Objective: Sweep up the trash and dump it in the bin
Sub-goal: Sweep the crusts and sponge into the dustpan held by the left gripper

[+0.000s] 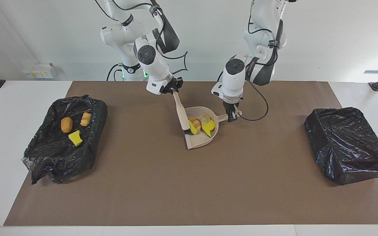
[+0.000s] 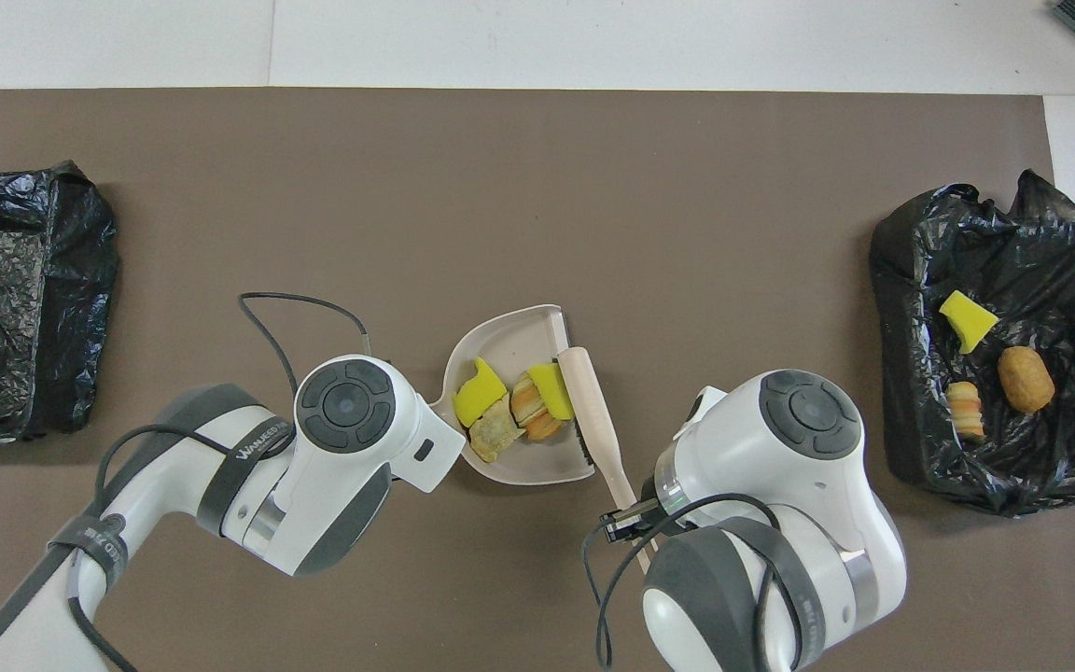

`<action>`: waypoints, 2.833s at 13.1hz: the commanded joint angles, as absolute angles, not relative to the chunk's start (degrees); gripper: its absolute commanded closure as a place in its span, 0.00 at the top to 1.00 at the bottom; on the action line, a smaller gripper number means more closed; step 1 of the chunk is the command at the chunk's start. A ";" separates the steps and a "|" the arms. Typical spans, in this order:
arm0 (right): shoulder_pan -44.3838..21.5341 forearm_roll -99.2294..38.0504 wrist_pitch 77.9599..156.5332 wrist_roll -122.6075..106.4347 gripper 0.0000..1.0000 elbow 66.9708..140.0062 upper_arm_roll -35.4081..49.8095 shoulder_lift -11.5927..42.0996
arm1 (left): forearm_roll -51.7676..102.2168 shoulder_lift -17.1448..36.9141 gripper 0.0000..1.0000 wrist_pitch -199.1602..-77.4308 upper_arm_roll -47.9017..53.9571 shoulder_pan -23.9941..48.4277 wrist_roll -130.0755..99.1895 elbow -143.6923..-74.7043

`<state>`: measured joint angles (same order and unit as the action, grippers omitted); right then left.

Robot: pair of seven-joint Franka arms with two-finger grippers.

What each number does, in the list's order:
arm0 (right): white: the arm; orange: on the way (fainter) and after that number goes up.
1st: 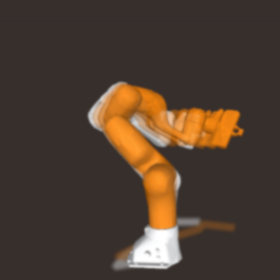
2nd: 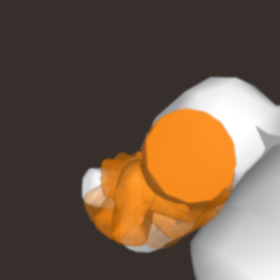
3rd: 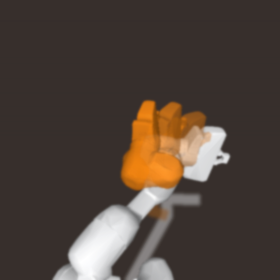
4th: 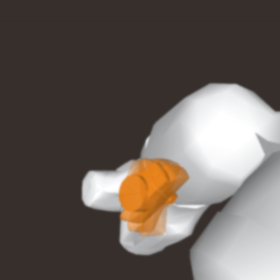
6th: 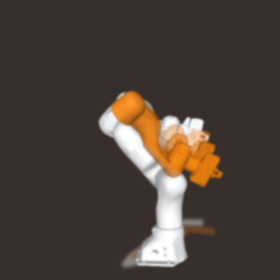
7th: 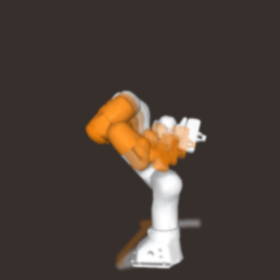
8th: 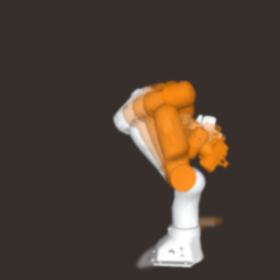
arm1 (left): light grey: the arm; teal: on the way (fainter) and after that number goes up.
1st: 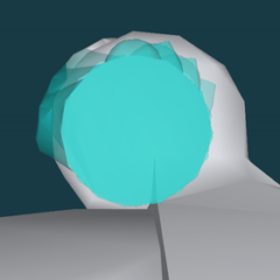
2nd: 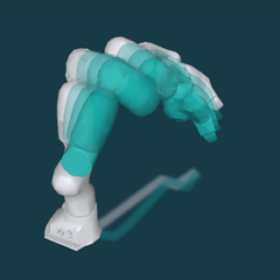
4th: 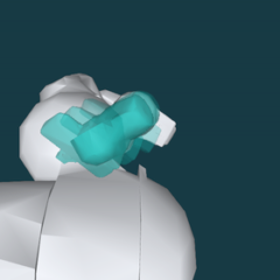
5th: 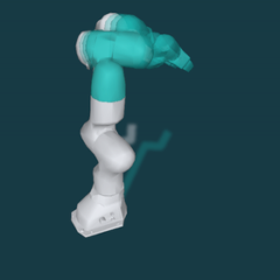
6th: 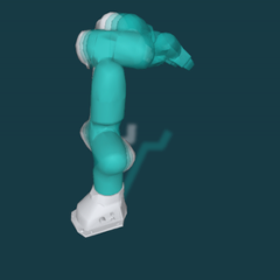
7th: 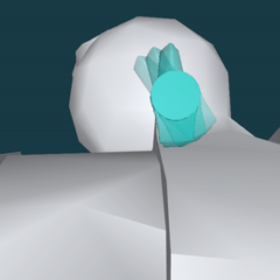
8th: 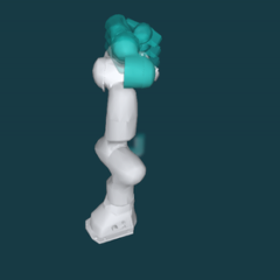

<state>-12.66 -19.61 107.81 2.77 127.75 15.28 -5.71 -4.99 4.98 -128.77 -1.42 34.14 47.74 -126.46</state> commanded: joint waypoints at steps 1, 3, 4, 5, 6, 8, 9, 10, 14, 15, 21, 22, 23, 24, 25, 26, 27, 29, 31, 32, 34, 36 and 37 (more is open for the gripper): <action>-12.57 -12.95 101.97 5.88 0.00 123.24 15.38 -6.42 | -3.08 4.57 0.00 -131.75 -1.41 34.54 49.48 -128.67; -12.66 -8.37 100.11 6.50 0.00 121.82 15.47 -6.42 | -3.08 4.57 0.00 -131.75 -1.32 34.45 49.57 -128.67; -12.83 -6.09 98.80 6.59 0.00 120.86 15.56 -6.42 | -2.99 4.57 0.00 -131.84 -1.32 34.37 49.57 -128.67; -13.35 -3.37 97.05 6.68 0.00 119.63 15.56 -6.07 | -2.99 4.57 0.00 -131.92 -1.32 33.50 50.09 -128.50; -13.71 -1.16 95.47 7.11 0.00 118.31 15.56 -5.98 | -1.68 4.48 0.00 -131.92 -1.23 32.18 52.10 -128.32; -13.19 0.78 92.91 7.12 0.00 116.20 15.47 -5.98 | 0.88 4.48 0.00 -131.93 -1.41 32.08 54.05 -128.32; -12.75 0.79 92.64 7.12 0.00 115.93 15.29 -5.98 | 0.88 4.57 0.00 -131.49 -1.41 32.17 53.88 -128.15; -12.31 0.62 93.33 6.60 0.00 116.71 15.12 -6.06 | 0.88 4.74 0.00 -131.31 -1.41 32.25 53.09 -127.71; -9.49 -0.35 100.35 3.34 0.00 123.65 15.29 -4.67 | -0.69 7.11 0.00 -120.27 -1.76 32.87 51.07 -119.65; -10.01 -0.53 102.72 3.77 0.00 124.97 15.47 -3.44 | -3.75 7.21 0.00 -118.93 -1.58 33.31 50.28 -118.66; -10.37 -14.74 109.42 3.78 0.00 125.95 15.47 -1.14 | -9.67 7.21 0.00 -118.74 -1.50 37.88 41.93 -120.76; -10.46 -15.81 109.34 3.95 0.00 125.25 15.47 -0.79 | -9.67 7.12 0.00 -119.87 -1.49 37.88 41.92 -121.72; -10.46 -15.91 108.99 4.65 0.00 124.29 15.56 -0.09 | -9.67 6.95 0.00 -122.49 -1.41 37.27 42.27 -123.03; -11.33 -17.13 109.25 6.05 0.00 123.49 15.73 0.26 | -9.58 6.68 0.00 -124.87 -1.41 36.48 43.32 -124.35; -12.64 -17.31 109.34 6.33 0.00 122.53 15.65 0.79 | -9.49 6.68 0.00 -125.85 -1.32 35.43 44.90 -124.89; -12.66 -16.44 108.99 6.15 0.00 122.17 15.56 0.62 | -9.06 6.68 0.00 -125.86 -1.32 35.33 45.78 -124.89; -12.66 -15.91 108.20 6.15 0.00 121.82 15.47 0.01 | -8.70 6.77 0.00 -125.95 -1.32 35.33 46.31 -124.89; -12.74 -11.63 105.40 6.85 0.00 120.07 15.56 -1.14 | -7.13 6.77 0.00 -126.30 -1.32 35.16 47.37 -124.89; -12.92 -7.23 100.39 10.61 0.00 116.30 15.91 -1.05 | -4.93 6.77 0.00 -126.65 -1.32 33.15 49.73 -124.89; -13.27 -5.12 98.72 11.59 0.00 114.89 15.91 -1.05 | -3.27 6.77 0.00 -126.74 -1.32 32.87 51.23 -124.81; -13.45 -3.26 96.08 11.69 0.00 112.95 15.82 -1.05 | -2.37 6.77 0.00 -126.74 -1.32 31.83 51.85 -124.72; -13.36 -0.71 92.83 13.26 0.00 110.40 15.82 -0.79 | -1.94 6.77 0.00 -126.74 -1.32 31.55 52.21 -124.72; -13.36 -0.79 91.94 15.01 0.00 109.69 15.82 -0.53 | -1.32 6.68 0.00 -126.83 -1.32 31.29 53.25 -124.54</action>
